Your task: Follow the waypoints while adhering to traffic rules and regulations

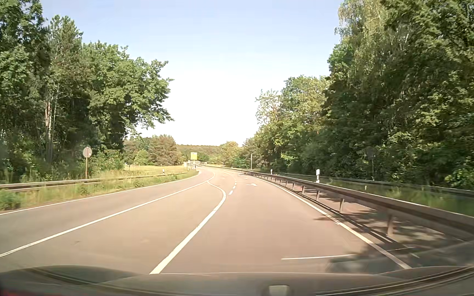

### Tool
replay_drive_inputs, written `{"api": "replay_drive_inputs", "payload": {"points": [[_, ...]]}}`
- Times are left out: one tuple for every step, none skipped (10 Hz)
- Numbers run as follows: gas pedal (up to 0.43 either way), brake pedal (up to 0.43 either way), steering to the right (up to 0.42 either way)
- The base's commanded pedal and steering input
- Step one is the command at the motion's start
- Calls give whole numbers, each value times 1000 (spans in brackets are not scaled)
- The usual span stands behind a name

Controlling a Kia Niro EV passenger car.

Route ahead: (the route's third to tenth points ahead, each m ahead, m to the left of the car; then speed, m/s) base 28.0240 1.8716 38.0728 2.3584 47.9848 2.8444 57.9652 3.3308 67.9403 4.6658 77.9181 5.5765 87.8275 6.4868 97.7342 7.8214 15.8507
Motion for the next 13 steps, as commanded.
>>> {"api": "replay_drive_inputs", "payload": {"points": [[0,30,-20],[0,30,-20],[0,30,-20],[0,30,-20],[0,30,-20],[0,30,-20],[0,30,-20],[0,30,-21],[0,37,-20],[0,49,-21],[0,49,-20],[0,61,-20],[0,79,-20]]}}
